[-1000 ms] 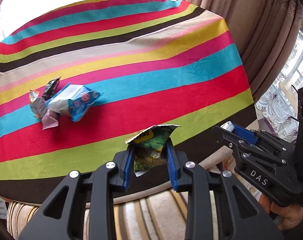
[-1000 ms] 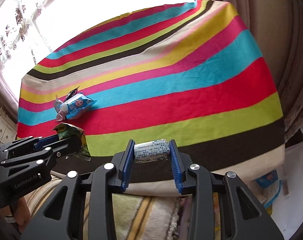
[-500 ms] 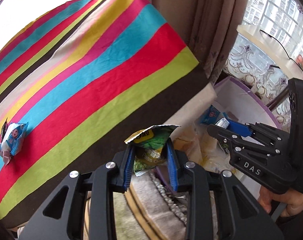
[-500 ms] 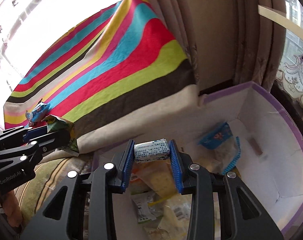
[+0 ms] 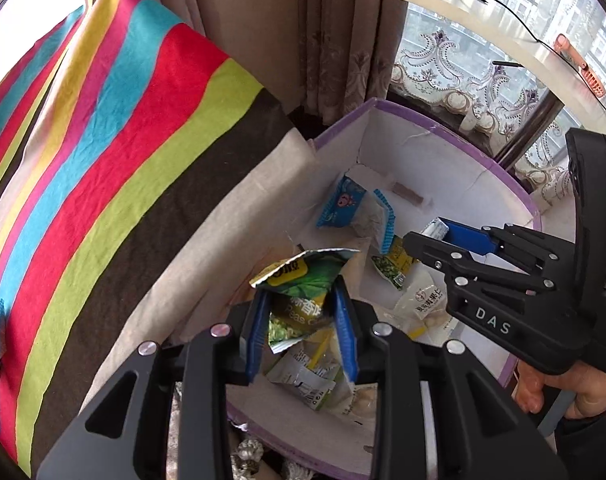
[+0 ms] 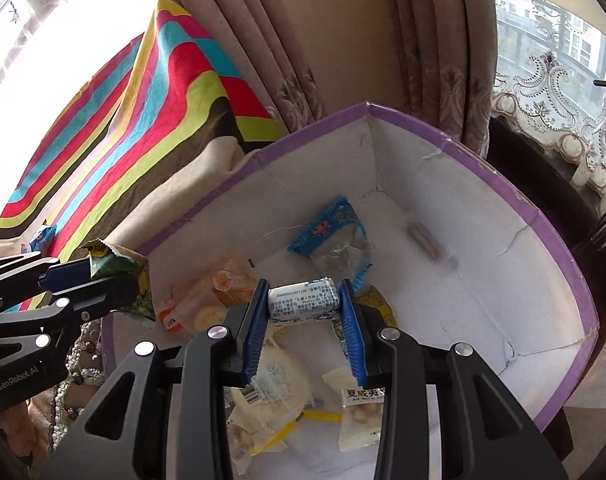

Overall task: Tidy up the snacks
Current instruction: 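Open both grippers to drop the two packets into the box, then move both open tools back over the remaining snacks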

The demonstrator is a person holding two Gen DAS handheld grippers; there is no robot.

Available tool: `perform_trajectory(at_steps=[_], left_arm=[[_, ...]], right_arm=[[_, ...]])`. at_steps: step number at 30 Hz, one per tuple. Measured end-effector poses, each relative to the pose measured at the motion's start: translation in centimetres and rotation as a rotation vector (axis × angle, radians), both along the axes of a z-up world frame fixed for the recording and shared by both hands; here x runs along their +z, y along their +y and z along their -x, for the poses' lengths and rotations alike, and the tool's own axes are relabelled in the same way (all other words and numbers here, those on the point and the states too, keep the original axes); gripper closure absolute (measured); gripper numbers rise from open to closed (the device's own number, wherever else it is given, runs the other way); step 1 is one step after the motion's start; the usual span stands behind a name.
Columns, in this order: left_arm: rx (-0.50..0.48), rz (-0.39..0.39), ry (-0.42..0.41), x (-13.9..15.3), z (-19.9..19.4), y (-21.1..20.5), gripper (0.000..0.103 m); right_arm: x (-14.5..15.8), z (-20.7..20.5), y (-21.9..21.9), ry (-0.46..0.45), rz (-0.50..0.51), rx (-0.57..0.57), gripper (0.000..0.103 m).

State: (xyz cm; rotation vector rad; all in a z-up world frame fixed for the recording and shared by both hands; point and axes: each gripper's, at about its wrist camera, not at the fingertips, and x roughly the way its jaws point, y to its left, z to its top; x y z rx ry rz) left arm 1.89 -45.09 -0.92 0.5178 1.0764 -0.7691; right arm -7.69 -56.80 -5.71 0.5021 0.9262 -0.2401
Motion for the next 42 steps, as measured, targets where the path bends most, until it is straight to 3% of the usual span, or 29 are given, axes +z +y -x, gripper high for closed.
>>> perform_trajectory(at_steps=[2, 5, 9, 13, 16, 26, 42], left_arm=[[-0.023, -0.009, 0.011, -0.4, 0.3, -0.6, 0.067], [-0.029, -0.005, 0.010, -0.5, 0.6, -0.8, 0.041], [-0.012, 0.010, 0.013, -0.3, 0.3, -0.4, 0.036], [0.001, 0.022, 0.012, 0.0, 0.2, 0.0, 0.033], [0.013, 0.034, 0.003, 0.4, -0.1, 0.3, 0.029], [0.120, 0.099, -0.051, 2.2, -2.3, 3.9, 0.026], [0.447, 0.181, -0.232, 5.6, -8.0, 17.5, 0.026]], right_arm=[[-0.1, 0.4, -0.5, 0.007, -0.004, -0.020, 0.067], [-0.2, 0.7, -1.2, 0.018, -0.005, -0.049, 0.065], [-0.3, 0.6, -1.4, 0.023, -0.004, -0.058, 0.056], [0.0, 0.4, -0.8, 0.017, 0.016, -0.048, 0.038], [0.3, 0.2, -0.5, 0.018, 0.024, -0.045, 0.035], [2.0, -1.0, 1.6, 0.000, 0.047, -0.008, 0.029], [6.2, -6.8, 10.0, -0.078, 0.053, 0.192, 0.023]])
